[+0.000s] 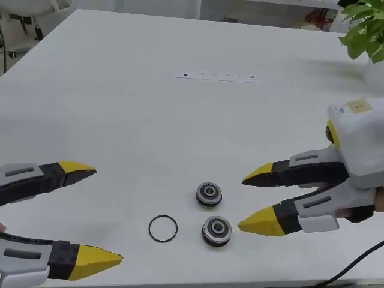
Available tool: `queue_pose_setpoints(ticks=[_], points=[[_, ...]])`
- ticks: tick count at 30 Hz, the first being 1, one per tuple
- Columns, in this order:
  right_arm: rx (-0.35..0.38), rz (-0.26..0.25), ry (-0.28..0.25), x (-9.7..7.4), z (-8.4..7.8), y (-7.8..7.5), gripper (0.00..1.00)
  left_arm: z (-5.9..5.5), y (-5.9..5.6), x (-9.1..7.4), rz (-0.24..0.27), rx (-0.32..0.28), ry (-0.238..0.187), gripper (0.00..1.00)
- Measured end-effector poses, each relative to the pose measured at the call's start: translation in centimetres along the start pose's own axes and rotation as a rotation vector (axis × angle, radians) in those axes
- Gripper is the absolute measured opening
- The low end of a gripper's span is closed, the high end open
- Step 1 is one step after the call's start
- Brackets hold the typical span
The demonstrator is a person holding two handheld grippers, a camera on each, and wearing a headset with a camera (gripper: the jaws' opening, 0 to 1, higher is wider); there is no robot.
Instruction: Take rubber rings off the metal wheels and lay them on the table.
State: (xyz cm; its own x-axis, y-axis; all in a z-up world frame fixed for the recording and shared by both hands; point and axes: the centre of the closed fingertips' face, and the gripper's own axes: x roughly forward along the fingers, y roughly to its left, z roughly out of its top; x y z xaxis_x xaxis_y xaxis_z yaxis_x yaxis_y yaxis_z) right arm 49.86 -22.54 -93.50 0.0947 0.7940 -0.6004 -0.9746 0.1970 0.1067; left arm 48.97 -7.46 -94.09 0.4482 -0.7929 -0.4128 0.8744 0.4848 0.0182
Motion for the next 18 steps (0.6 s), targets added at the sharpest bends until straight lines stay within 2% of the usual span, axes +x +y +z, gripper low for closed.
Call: queue_pose_setpoints(ticks=[5, 10, 15, 18], points=[[-0.001, -0.016, -0.006, -1.0, -0.1, 0.0, 0.51, 0.2, 0.1, -0.1, -0.001, 0.003, -0.003, 0.81], [0.036, -0.048, -0.045, -1.9, -0.4, -0.3, 0.54, 0.8, 0.1, -0.1, -0.007, 0.005, -0.011, 0.81], [0.068, -0.083, -0.074, -2.6, -0.8, -0.9, 0.55, 2.7, -0.2, -0.1, -0.029, -0.002, -0.047, 0.82], [0.09, -0.102, -0.092, -2.9, -1.0, -1.3, 0.55, 3.9, -0.1, -0.1, -0.03, 0.005, -0.048, 0.82]])
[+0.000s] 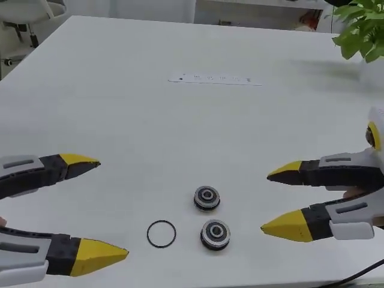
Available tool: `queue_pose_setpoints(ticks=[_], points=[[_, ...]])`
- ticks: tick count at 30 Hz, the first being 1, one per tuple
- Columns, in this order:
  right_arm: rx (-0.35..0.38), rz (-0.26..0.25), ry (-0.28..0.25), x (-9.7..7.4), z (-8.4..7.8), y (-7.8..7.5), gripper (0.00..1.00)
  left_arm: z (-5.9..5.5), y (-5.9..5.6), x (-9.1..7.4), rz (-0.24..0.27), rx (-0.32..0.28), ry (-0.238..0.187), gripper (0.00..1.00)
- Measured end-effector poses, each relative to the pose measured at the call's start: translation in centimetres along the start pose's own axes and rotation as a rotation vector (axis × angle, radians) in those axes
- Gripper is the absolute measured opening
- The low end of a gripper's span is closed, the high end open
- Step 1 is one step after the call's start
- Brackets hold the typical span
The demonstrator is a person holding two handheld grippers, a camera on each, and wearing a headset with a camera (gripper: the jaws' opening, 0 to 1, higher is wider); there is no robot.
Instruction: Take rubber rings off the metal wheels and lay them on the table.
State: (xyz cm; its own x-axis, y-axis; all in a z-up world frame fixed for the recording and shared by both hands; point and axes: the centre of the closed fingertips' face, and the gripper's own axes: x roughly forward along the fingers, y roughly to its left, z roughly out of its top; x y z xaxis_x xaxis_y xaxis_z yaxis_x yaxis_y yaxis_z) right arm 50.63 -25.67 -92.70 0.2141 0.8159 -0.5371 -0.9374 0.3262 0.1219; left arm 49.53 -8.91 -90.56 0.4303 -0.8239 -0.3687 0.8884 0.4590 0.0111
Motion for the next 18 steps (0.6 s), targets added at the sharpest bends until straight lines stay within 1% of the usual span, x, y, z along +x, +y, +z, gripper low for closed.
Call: queue_pose_setpoints(ticks=[4, 6, 7, 9, 11, 12, 14, 18], points=[[0.024, -0.022, -0.015, -0.3, -0.3, -0.4, 0.54, 1.9, -0.1, 0.0, -0.005, 0.041, -0.015, 0.82], [0.047, -0.027, -0.033, -0.3, -0.4, -0.5, 0.53, 2.8, -0.1, 0.2, -0.011, 0.065, -0.024, 0.81], [0.057, -0.023, -0.037, -0.3, -0.4, -0.5, 0.53, 3.3, -0.3, 0.3, -0.017, 0.083, -0.026, 0.81], [0.065, -0.027, -0.043, -0.3, -0.6, -0.4, 0.53, 4.0, -0.5, 0.6, -0.023, 0.094, -0.033, 0.82], [0.073, -0.027, -0.043, -0.3, -0.7, -0.4, 0.53, 5.1, -0.9, 1.0, -0.04, 0.117, -0.049, 0.82], [0.075, -0.028, -0.041, -0.3, -0.8, -0.4, 0.53, 5.5, -1.0, 1.3, -0.05, 0.139, -0.051, 0.81], [0.079, -0.03, -0.038, -0.3, -1.0, -0.4, 0.52, 6.1, -1.3, 1.8, -0.063, 0.175, -0.043, 0.81], [0.086, -0.031, -0.035, -0.3, -1.3, -0.4, 0.52, 7.1, -1.5, 2.8, -0.089, 0.205, -0.042, 0.81]])
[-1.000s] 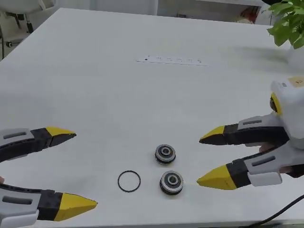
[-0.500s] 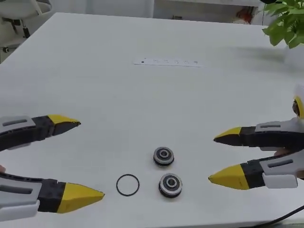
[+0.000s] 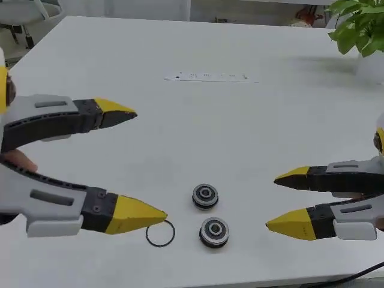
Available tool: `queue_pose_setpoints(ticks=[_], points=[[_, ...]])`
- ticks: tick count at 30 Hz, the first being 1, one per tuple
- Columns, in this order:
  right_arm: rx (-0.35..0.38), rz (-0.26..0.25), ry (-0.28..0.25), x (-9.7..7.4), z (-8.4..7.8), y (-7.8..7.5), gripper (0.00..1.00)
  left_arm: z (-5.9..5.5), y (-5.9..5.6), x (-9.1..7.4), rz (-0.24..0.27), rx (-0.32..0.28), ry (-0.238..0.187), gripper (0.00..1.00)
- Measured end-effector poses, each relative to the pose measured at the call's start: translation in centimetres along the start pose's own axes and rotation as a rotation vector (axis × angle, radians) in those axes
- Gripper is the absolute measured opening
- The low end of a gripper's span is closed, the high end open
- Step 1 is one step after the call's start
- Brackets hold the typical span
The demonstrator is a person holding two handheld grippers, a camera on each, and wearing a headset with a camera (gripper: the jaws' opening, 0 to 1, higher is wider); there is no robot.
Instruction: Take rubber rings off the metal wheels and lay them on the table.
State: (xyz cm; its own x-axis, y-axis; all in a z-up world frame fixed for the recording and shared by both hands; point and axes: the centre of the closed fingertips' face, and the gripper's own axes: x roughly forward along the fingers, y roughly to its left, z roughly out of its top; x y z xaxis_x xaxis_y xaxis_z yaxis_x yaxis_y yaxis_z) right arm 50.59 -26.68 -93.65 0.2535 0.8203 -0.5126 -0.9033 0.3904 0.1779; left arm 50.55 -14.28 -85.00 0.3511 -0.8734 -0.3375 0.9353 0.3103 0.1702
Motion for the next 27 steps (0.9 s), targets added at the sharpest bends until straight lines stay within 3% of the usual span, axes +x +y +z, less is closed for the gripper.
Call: queue_pose_setpoints(ticks=[5, 10, 17, 22, 27], points=[[0.006, -0.004, -0.005, 0.0, -0.1, 0.0, 0.52, 1.3, -0.2, 1.6, -0.035, 0.049, -0.016, 0.78], [0.01, -0.003, -0.006, 0.2, -0.2, 0.1, 0.52, 1.5, -0.7, 3.7, -0.078, 0.051, -0.027, 0.77], [0.013, -0.008, -0.005, 0.3, -0.4, -0.1, 0.51, 0.0, -1.4, 6.8, -0.112, 0.035, -0.019, 0.75], [0.015, -0.007, 0.001, 0.3, -0.6, -0.1, 0.51, -1.4, -2.6, 8.6, -0.181, 0.035, -0.026, 0.67], [0.016, -0.01, 0.0, 0.3, -0.5, -0.2, 0.51, -2.8, -2.2, 9.7, -0.191, 0.03, -0.009, 0.62]])
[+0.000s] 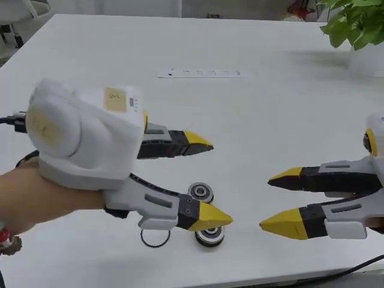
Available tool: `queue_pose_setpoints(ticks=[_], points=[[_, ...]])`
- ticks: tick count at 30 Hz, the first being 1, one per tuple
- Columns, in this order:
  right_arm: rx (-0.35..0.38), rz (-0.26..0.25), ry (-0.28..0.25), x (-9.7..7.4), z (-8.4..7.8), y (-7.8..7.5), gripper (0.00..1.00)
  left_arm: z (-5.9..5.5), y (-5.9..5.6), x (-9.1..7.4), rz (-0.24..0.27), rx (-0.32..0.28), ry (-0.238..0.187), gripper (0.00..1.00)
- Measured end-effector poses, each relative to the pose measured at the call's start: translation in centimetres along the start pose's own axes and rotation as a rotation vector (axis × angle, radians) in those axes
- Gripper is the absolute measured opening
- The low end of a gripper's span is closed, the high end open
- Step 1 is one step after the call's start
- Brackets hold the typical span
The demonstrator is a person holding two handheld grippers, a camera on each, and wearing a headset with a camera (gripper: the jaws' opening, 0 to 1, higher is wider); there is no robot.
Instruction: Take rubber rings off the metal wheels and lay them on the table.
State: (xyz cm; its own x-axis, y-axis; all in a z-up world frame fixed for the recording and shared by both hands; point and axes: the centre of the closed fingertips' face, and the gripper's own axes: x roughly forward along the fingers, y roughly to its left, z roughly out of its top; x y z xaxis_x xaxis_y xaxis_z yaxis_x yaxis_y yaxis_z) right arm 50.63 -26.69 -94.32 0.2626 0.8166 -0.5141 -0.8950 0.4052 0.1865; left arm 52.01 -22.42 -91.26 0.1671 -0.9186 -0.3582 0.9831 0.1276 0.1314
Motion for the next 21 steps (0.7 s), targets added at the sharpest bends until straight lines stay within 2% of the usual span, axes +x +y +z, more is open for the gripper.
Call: queue_pose_setpoints(ticks=[3, 7, 11, 15, 16, 18, 21], points=[[-0.003, -0.005, 0.003, 0.0, -0.1, -0.1, 0.5, -1.0, 0.2, 0.5, 0.006, -0.018, -0.016, 0.56], [-0.001, -0.015, 0.016, 0.1, -0.4, -0.3, 0.49, -3.3, 0.1, 1.1, 0.02, -0.001, 0.026, 0.5], [0.006, -0.014, 0.018, 0.1, -0.5, -0.4, 0.49, -4.8, -0.3, 1.4, 0.027, -0.057, 0.026, 0.48], [0.006, -0.005, 0.029, 0.3, -0.5, -0.5, 0.49, -5.7, -0.9, 1.7, 0.025, -0.037, 0.037, 0.41], [0.003, -0.004, 0.033, 0.4, -0.4, -0.5, 0.49, -5.8, -1.0, 1.7, 0.02, -0.044, 0.035, 0.41], [-0.009, -0.002, 0.04, 0.5, -0.2, -0.5, 0.49, -5.9, -1.5, 1.9, -0.003, -0.108, 0.025, 0.4], [-0.024, 0.003, 0.048, 0.7, 0.3, -0.7, 0.49, -6.3, -1.6, 2.1, -0.004, -0.104, 0.028, 0.38]])
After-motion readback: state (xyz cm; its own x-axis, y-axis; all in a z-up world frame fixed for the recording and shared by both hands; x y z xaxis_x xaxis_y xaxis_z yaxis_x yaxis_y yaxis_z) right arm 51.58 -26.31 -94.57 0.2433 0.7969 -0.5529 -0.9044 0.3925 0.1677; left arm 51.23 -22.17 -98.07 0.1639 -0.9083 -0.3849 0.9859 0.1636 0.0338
